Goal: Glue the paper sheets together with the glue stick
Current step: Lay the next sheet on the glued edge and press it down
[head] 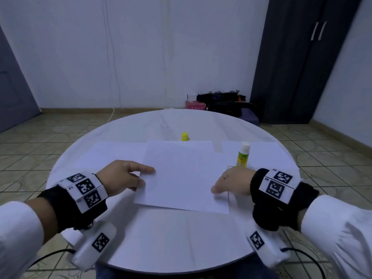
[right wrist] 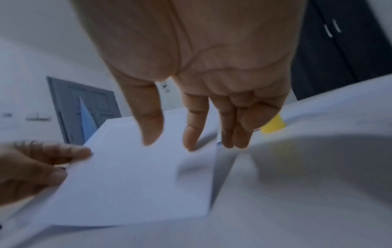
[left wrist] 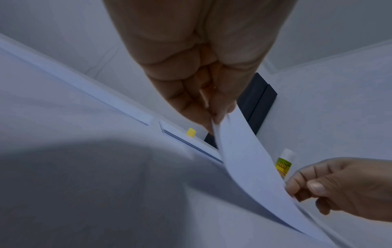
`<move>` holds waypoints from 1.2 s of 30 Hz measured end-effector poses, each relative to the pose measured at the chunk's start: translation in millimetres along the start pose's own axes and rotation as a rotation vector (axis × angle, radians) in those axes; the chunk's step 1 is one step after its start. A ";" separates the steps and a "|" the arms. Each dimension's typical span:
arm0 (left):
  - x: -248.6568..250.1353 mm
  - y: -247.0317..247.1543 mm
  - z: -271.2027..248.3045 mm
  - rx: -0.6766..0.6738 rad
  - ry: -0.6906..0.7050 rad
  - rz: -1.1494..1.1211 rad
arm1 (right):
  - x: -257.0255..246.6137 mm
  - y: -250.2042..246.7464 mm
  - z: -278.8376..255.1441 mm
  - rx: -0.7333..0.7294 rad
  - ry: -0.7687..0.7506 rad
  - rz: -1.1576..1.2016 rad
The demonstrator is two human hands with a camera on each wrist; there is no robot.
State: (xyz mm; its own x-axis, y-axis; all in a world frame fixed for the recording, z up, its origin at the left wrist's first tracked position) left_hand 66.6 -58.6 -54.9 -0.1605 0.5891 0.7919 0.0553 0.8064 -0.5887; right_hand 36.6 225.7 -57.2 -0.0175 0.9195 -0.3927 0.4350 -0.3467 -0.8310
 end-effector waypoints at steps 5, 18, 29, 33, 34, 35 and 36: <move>0.1 -12.3 23.7 0.050 -0.022 -0.020 | -14.2 -18.6 27.9 0.138 0.024 0.211; 22.9 -5.0 120.5 0.040 -0.170 0.265 | -47.2 -51.8 85.6 0.155 0.083 -0.078; 21.4 11.8 128.3 -0.132 -0.162 0.744 | -31.5 -32.6 104.0 0.108 0.053 -0.100; 17.4 19.5 126.9 -0.183 -0.168 0.893 | -35.7 -34.9 105.1 0.151 0.088 -0.187; 16.7 19.6 129.0 -0.177 -0.167 0.919 | -37.5 -33.9 105.7 0.151 0.081 -0.181; 16.4 19.0 131.0 -0.169 -0.163 0.935 | -38.3 -34.3 105.7 0.156 0.084 -0.188; 17.4 17.9 132.4 -0.156 -0.157 0.946 | -38.3 -34.5 107.4 0.167 0.094 -0.194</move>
State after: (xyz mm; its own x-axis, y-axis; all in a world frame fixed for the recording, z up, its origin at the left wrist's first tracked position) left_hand -65.7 -40.6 -73.1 -0.1117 0.9931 -0.0353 0.3578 0.0071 -0.9338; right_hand -74.4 182.6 -55.7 0.0009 0.9821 -0.1883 0.2765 -0.1812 -0.9438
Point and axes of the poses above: each hand's wrist, its own z-axis towards the middle knuckle, its own y-axis out of the palm, x = y × z, the point moved 6 cm from there along z, towards the middle knuckle, and after that the axes turned 6 degrees about z, right-handed, at the moved point
